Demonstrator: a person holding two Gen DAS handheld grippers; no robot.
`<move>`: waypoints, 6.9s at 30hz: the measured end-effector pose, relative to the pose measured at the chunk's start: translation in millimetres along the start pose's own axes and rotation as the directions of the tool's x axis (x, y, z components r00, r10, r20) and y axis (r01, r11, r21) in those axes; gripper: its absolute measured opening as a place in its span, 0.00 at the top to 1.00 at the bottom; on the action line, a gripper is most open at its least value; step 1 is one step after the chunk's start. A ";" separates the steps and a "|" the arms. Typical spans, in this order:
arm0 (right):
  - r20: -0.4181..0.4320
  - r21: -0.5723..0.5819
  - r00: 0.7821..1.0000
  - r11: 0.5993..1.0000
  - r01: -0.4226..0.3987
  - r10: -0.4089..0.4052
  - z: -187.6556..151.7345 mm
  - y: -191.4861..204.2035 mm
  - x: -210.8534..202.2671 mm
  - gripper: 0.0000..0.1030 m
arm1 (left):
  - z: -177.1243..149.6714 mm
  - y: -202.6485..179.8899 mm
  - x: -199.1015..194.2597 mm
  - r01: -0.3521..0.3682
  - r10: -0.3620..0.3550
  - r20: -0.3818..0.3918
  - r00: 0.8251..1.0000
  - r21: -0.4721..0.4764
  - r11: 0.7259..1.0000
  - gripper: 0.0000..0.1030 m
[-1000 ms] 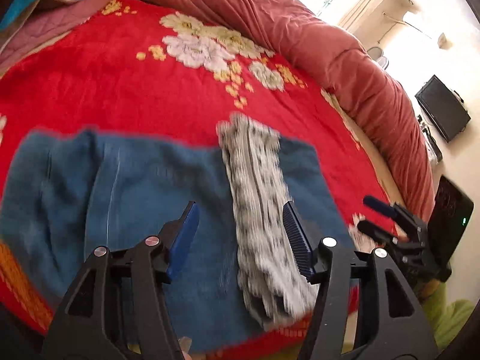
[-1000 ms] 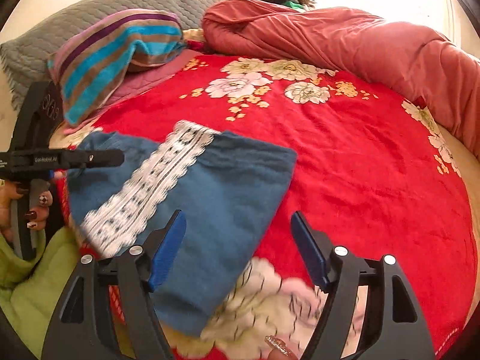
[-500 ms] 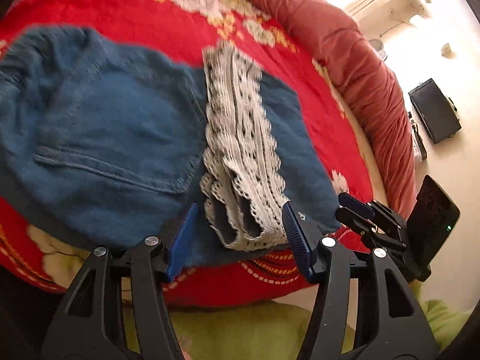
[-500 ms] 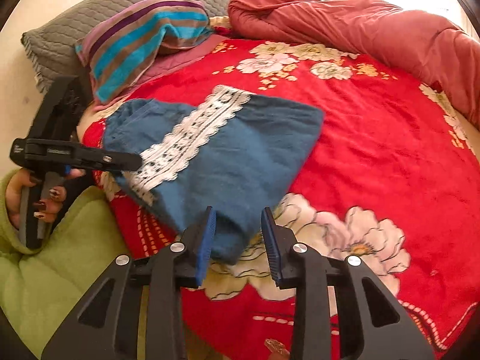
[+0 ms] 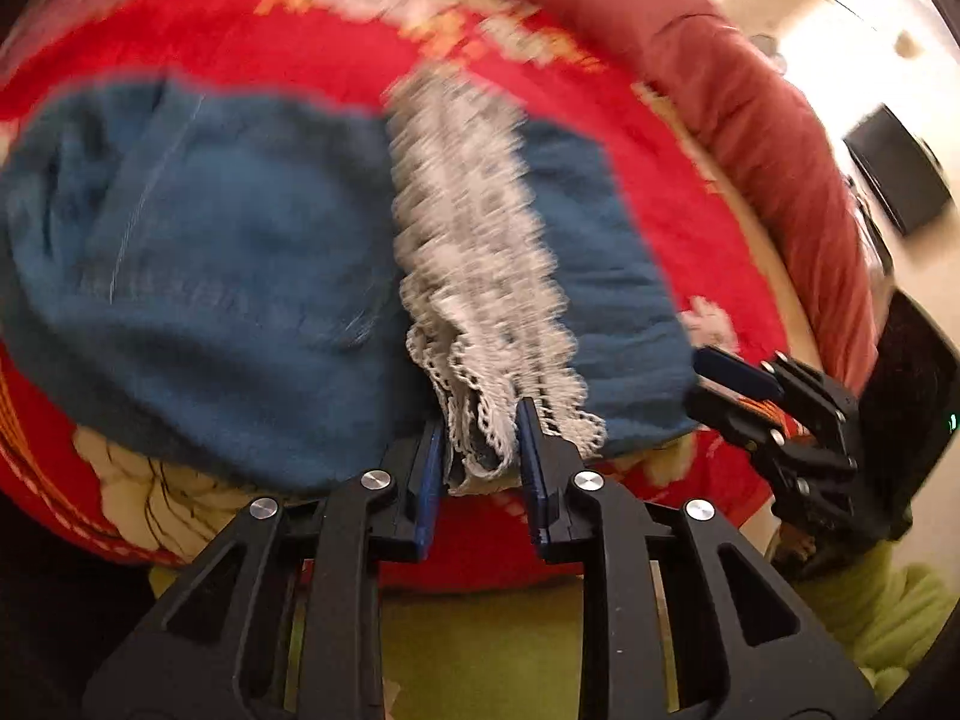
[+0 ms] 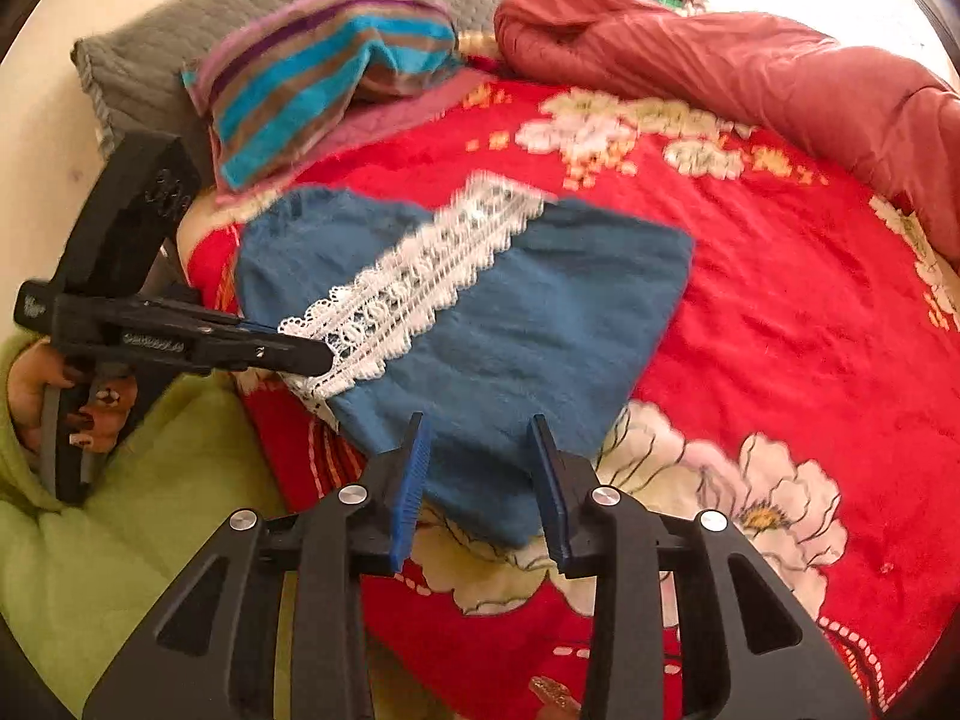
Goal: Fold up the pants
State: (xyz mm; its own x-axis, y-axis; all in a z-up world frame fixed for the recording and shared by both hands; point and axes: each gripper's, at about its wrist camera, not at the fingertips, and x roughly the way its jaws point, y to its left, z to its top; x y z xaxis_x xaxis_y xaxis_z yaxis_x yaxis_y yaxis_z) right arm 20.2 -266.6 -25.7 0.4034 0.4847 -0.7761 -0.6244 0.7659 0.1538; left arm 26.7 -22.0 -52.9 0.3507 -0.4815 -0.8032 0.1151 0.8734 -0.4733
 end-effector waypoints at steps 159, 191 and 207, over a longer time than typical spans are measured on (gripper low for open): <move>0.015 0.377 0.951 0.879 -0.291 0.308 76.8 -72.9 56.4 0.41 | 7.8 -51.6 13.7 0.106 -0.123 0.030 0.992 0.332 0.937 0.22; 0.101 0.263 0.976 0.941 -0.212 0.191 105.6 -77.1 14.7 0.33 | 8.9 -42.2 -32.2 0.010 -0.071 0.206 0.976 0.282 0.959 0.24; -0.232 -0.055 0.964 0.988 -0.142 0.126 142.1 -25.7 108.6 0.91 | 7.3 -20.4 -8.7 -0.183 0.144 0.162 0.976 0.259 0.949 0.83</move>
State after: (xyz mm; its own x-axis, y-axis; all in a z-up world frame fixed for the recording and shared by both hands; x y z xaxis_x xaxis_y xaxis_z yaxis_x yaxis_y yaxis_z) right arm 175.1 -173.6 -27.0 0.1549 0.4657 -0.8713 -0.7115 0.6644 0.2286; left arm 28.0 -35.1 -33.6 0.5099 -0.3327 -0.7933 0.2857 0.9353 -0.2086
